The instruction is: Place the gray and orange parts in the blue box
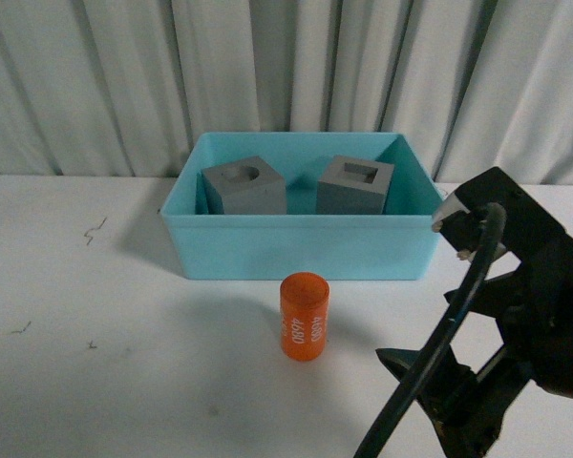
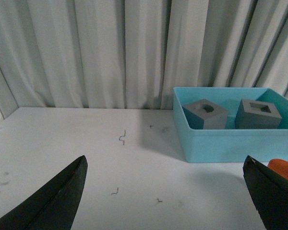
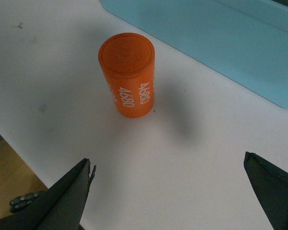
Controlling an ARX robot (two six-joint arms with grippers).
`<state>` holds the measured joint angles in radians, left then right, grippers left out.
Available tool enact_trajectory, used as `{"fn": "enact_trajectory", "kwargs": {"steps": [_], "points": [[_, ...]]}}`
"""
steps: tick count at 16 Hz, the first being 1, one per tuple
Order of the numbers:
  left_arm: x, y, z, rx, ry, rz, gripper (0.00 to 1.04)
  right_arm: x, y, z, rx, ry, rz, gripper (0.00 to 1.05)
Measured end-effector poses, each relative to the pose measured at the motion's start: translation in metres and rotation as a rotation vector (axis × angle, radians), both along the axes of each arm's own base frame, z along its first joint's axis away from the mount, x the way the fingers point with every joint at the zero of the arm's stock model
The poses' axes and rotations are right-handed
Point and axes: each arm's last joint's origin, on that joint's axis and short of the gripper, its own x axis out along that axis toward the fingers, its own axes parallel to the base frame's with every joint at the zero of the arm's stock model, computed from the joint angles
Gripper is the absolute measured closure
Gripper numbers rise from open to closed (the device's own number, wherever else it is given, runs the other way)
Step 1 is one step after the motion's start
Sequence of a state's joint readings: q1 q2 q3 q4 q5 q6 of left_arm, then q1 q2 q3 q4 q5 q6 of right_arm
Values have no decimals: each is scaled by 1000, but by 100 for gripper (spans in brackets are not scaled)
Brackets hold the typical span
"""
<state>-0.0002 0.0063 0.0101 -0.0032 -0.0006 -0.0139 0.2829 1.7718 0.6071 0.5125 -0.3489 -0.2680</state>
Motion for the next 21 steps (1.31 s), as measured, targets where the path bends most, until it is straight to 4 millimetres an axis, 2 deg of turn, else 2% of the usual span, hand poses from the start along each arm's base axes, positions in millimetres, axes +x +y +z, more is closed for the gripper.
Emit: {"fn": "enact_trajectory", "kwargs": {"steps": [4,8,17,21], "points": [[0,0,0,0,0,0,7,32,26,-15,34,14,38,6],[0,0,0,0,0,0,7,53,37,-21,50,26,48,6],[0,0,0,0,0,0,7,73,73,-26,61,54,129,6],[0,0,0,0,0,0,7,78,76,-27,61,59,124,8]]}}
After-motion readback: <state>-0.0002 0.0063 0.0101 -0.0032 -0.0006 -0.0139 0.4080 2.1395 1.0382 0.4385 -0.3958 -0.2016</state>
